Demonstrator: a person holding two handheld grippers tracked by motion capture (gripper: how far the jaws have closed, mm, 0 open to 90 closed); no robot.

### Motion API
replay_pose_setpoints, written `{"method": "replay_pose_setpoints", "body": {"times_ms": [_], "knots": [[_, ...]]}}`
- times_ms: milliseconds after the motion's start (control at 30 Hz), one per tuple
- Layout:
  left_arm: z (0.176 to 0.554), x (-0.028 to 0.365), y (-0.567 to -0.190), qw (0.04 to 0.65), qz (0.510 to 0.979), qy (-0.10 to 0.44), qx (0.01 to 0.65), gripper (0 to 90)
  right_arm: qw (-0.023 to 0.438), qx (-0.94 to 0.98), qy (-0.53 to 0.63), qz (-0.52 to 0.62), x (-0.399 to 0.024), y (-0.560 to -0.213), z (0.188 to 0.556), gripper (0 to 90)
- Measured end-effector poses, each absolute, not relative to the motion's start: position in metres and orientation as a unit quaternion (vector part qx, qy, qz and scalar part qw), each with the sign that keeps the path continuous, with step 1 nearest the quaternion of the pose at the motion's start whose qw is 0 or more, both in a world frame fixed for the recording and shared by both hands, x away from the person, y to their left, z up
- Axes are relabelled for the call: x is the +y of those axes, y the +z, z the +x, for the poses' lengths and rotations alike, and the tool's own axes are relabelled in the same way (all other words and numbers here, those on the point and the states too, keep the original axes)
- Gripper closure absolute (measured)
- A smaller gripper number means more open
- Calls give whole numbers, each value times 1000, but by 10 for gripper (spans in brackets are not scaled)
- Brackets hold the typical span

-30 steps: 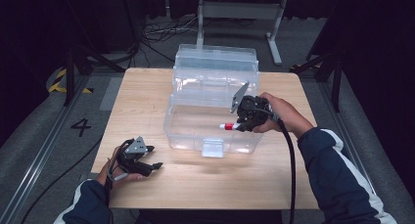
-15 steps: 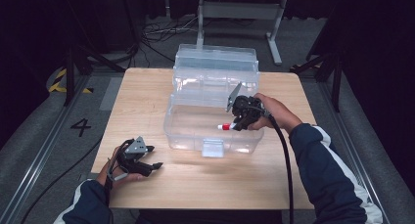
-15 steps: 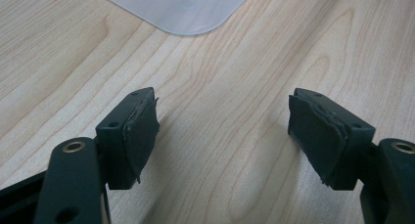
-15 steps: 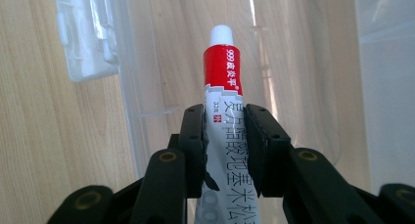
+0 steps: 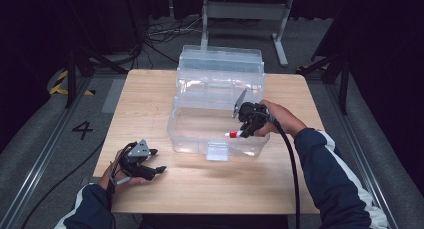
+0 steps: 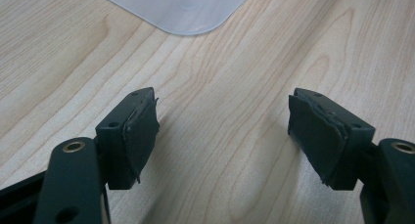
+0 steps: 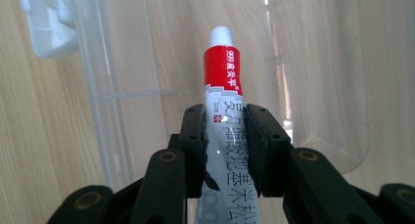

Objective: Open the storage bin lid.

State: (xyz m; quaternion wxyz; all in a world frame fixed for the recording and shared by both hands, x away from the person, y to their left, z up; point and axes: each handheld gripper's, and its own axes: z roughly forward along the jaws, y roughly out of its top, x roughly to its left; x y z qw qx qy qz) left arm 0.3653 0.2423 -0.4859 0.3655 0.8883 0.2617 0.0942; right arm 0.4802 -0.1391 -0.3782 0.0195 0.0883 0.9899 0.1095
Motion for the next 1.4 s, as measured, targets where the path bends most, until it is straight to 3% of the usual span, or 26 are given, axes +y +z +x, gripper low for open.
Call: {"method": "replay_pose_setpoints", "body": {"times_ms": [733, 1400], "knots": [[365, 242, -486, 366, 888, 94, 262, 272, 7, 993, 85, 84, -139, -406, 486, 700], [365, 242, -486, 366, 888, 94, 262, 271, 30, 984, 141, 101, -150, -388, 481, 674]]}}
